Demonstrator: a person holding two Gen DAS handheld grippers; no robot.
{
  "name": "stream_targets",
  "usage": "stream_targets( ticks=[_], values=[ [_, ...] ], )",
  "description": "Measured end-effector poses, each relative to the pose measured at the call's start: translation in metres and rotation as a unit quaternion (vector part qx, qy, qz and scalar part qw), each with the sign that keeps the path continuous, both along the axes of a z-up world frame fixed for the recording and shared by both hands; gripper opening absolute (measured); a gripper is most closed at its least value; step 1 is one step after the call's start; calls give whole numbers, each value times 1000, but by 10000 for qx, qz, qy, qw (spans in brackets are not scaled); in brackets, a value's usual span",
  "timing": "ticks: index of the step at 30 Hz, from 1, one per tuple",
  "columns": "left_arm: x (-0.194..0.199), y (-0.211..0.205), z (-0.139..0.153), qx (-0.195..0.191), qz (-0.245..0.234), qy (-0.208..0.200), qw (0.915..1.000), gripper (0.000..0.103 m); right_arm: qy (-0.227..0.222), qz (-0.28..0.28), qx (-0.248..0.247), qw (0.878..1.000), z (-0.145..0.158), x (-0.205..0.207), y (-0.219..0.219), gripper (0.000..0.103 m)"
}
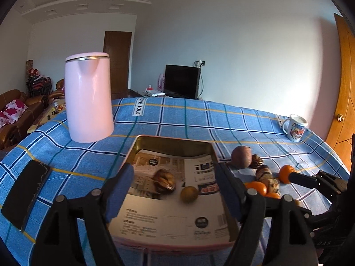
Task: Organize fruits
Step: 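Carry both fruits over the pink tin box and open both tools, then move the left tool to an orange while the right tool reaches another kiwi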
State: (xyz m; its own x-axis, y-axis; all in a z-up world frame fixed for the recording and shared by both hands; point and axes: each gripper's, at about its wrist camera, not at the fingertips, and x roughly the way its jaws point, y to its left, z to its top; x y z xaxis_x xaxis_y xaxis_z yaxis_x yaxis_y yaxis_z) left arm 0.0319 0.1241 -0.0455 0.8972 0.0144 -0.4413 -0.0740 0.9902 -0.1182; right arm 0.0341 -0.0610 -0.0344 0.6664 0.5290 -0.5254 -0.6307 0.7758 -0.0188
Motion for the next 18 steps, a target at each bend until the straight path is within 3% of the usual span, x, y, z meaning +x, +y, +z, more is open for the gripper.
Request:
stream_targets(
  ticks=[6,12,13,18],
  values=[
    [-1,-55,-5,101,-613,92,9980,78,149,-812,-87,9965,-20,-6,-66,71],
    [9,-100,-22,293,-1073,462,9927,78,371,-736,-162,9965,-25,5,-69,70],
    [10,-106,-25,327,-1130,513,9917,78,415,-683,-191,9966,-27,3,-70,67],
    [16,-121,-34,457,-1249,702,9886,76,908,-435,-216,9947,-37,12,-70,32]
  ],
)
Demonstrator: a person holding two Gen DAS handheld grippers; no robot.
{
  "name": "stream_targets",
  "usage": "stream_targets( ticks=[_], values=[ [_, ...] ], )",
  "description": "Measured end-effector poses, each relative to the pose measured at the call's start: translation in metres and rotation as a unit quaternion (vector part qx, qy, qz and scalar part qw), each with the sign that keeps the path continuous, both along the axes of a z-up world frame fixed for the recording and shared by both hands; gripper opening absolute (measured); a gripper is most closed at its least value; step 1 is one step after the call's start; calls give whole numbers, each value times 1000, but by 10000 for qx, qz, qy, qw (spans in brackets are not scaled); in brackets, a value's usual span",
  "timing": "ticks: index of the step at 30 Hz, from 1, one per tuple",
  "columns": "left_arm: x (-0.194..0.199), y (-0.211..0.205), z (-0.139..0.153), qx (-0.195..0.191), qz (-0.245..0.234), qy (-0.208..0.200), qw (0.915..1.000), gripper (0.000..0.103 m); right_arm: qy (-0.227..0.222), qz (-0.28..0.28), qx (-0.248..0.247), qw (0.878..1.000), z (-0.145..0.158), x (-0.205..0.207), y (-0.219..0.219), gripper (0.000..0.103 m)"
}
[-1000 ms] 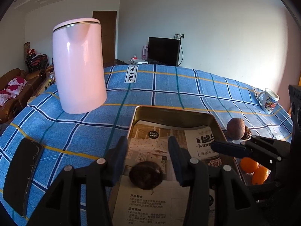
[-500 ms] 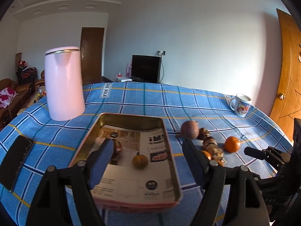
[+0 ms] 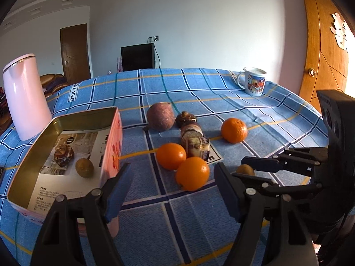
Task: Organize fruits
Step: 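Move the left tool to an orange while the right tool reaches another kiwi, then grasp and lift the orange with the left tool while the right tool grasps the kiwi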
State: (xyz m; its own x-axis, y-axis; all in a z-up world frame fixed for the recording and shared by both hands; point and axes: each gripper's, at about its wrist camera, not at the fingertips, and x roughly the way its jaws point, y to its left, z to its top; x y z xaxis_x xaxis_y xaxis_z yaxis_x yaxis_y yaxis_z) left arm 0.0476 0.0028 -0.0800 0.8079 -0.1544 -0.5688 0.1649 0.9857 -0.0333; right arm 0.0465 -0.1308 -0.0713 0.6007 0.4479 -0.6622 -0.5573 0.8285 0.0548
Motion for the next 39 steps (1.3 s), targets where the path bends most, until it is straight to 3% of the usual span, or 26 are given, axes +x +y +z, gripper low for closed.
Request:
stream_targets(
  ticks=[3,5,10,12,16,19,21,32,39],
  values=[
    [1,-3,1,16,-87,25,10000,76,-87,37,-17,10000,0,-5,0,30],
    [5,-7,-2,30,-196,158,9997,65,-156,-39,91,9998,1,-7,-5,30],
    [13,-18,-6,67,-368,364,9986,59,-350,-398,217,9984,7,-5,-24,30],
    [16,-23,-7,141,-355,400,9985,49,-281,-355,186,9988,5,-4,-22,30],
    [19,-30,-10,317,-386,496,9975,48,-289,-315,171,9989,5,-4,-20,30],
    [31,-20,-14,-37,-438,882,9951,47,-195,-291,289,9990,5,-1,-23,30],
    [35,-14,-16,-237,-464,989,9937,40,-192,-274,276,9991,5,0,-22,30],
    [16,-9,-6,-424,-442,443,9971,40,-549,-260,594,9964,9,-10,-30,30],
    [6,-11,0,-294,-352,13,9989,40,-801,-245,747,9937,12,-16,-33,30]
  ],
)
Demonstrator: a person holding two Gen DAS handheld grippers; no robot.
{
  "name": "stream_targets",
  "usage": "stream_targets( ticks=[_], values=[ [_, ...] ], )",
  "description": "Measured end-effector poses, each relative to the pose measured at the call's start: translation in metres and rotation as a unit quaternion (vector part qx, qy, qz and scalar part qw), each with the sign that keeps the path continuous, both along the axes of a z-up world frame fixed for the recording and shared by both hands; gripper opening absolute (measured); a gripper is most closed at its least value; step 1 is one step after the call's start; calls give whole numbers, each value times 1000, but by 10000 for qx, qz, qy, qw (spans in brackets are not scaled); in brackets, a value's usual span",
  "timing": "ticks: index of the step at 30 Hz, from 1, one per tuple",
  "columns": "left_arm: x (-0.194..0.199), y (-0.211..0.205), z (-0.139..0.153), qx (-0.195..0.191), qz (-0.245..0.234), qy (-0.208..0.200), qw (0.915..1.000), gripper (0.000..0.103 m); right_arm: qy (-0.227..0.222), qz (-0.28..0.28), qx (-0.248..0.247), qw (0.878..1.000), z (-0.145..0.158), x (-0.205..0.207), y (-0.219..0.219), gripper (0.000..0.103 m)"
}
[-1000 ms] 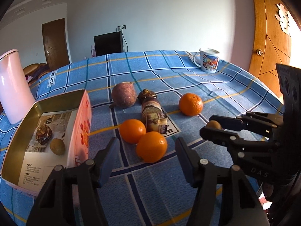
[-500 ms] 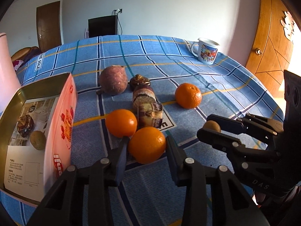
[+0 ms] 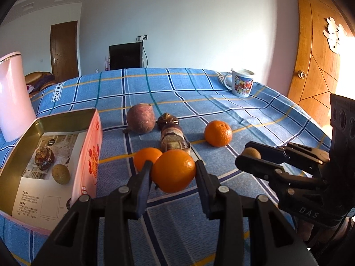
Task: Organize fruits
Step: 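Grasp and lift the orange with the left tool while the right tool grasps the kiwi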
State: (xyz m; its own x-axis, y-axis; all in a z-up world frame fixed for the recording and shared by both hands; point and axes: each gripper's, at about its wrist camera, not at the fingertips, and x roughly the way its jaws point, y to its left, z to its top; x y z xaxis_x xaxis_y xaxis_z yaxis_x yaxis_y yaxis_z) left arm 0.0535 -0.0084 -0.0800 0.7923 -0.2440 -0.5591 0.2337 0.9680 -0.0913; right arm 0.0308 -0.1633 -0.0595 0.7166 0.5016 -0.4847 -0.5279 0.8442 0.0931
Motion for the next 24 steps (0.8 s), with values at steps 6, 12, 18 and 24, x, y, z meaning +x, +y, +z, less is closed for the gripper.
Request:
stream_targets(
  ticks=[6,12,18,24],
  values=[
    [-4,4,2,-52,51,-174,9998,40,-134,2,61,9999,2,-2,-1,30],
    [-10,3,4,16,124,-410,9991,40,-308,-5,111,9995,2,-7,-2,30],
    [-15,1,6,106,155,-596,9980,40,-466,0,146,9988,2,-12,-4,30],
    [-19,-1,8,194,191,-779,9966,40,-564,-7,123,9983,4,-15,-3,30]
  ],
)
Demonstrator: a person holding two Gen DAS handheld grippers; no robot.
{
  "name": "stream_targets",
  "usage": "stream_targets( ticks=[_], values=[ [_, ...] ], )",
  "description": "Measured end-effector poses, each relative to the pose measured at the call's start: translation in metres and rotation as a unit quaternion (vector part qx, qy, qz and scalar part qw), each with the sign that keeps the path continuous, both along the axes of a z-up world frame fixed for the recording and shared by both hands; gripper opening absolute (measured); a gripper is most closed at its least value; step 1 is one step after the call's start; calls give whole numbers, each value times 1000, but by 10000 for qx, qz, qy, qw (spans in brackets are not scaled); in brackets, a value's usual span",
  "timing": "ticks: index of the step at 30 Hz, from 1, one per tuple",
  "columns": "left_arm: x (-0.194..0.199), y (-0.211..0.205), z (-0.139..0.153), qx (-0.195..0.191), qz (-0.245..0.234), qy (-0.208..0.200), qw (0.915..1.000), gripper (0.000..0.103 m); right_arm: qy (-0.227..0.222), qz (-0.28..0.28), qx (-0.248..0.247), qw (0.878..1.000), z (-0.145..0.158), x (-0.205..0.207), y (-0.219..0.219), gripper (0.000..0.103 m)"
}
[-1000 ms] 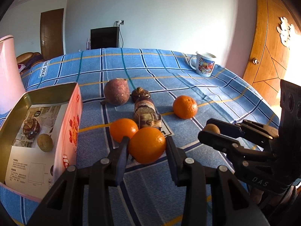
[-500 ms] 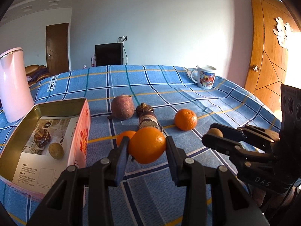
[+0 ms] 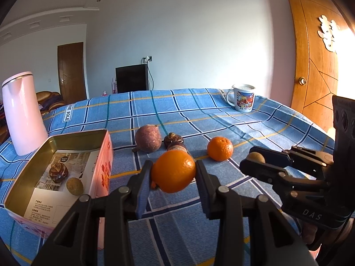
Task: Organize fruits
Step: 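Grasp and lift the orange with the left tool while the right tool grasps the kiwi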
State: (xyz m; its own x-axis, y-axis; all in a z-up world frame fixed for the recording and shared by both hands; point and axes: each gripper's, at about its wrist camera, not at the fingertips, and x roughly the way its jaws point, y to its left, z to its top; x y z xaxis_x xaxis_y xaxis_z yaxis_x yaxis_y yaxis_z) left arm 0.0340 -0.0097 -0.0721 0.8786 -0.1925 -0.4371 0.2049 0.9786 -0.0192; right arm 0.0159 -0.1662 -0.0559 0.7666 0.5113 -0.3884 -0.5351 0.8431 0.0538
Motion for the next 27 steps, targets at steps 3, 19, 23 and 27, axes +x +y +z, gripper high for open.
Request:
stream_targets(
  ticks=[3,19,23,27],
  values=[
    [-2,-1,1,49,11,-80,10000,40,-33,-1,11,10000,0,-1,-1,30],
    [-11,0,5,72,126,-466,9988,40,-473,0,89,9988,3,-16,-3,30],
    [-13,6,7,25,206,-522,9984,40,-586,-97,-31,9982,5,-21,0,30],
    [-17,16,11,-21,311,-604,9977,40,-580,-80,-48,9983,10,-22,3,30]
  ],
)
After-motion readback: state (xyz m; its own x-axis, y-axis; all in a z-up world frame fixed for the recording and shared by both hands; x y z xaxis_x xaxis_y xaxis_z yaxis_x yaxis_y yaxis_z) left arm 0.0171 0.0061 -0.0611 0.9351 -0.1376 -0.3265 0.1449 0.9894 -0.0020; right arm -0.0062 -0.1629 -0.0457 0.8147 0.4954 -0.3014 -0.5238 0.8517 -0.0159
